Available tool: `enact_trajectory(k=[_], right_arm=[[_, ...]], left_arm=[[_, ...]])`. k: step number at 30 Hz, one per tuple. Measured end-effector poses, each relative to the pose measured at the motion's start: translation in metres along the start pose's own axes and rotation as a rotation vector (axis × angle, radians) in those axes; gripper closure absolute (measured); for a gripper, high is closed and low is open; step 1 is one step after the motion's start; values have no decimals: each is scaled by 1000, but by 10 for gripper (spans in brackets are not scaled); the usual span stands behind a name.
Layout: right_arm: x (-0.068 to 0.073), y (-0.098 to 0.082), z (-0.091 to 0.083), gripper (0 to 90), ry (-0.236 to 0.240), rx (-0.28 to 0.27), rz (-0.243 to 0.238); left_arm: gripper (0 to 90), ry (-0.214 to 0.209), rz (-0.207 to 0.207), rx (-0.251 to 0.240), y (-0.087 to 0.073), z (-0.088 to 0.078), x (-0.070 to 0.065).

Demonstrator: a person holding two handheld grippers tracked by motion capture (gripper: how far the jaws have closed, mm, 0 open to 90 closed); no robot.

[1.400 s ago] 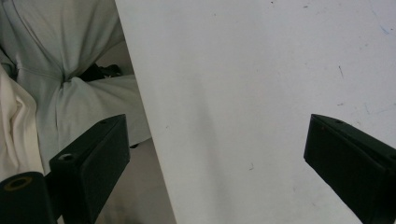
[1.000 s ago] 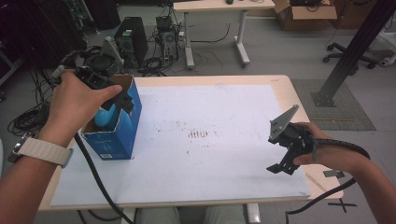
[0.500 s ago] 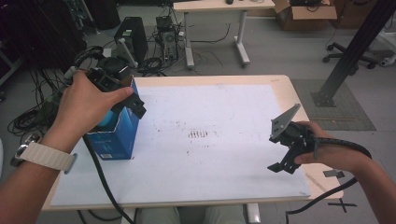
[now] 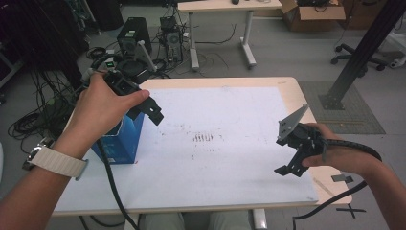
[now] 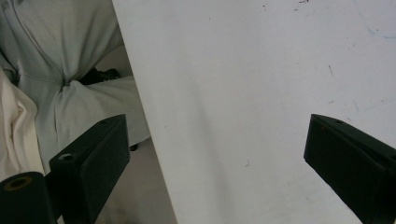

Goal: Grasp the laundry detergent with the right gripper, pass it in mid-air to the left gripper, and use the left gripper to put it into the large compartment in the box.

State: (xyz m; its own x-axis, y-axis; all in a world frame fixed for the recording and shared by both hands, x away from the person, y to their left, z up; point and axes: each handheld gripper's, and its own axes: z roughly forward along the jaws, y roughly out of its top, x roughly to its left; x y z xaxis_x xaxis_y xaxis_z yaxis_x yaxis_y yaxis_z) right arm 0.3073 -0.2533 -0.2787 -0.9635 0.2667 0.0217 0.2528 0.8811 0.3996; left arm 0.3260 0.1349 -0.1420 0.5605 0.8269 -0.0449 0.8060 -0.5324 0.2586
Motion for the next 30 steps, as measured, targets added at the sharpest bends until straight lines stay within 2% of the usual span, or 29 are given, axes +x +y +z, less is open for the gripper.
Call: enact_trajectory(k=[7,11,18,30], right_arm=[[-3,1,-3,69,-1,0,2],[-5,3,-3,69,0,3,1],[-8,6,-1,69,6,1,-3],[-13,11,-2,69,8,-5,-11]], left_arm=[[46,-18,53,36,6,8,-10],[50,-13,80,53,10,12,-14],[51,-28,116,78,14,21,-19],[56,-43,147,84,15,28,-22]])
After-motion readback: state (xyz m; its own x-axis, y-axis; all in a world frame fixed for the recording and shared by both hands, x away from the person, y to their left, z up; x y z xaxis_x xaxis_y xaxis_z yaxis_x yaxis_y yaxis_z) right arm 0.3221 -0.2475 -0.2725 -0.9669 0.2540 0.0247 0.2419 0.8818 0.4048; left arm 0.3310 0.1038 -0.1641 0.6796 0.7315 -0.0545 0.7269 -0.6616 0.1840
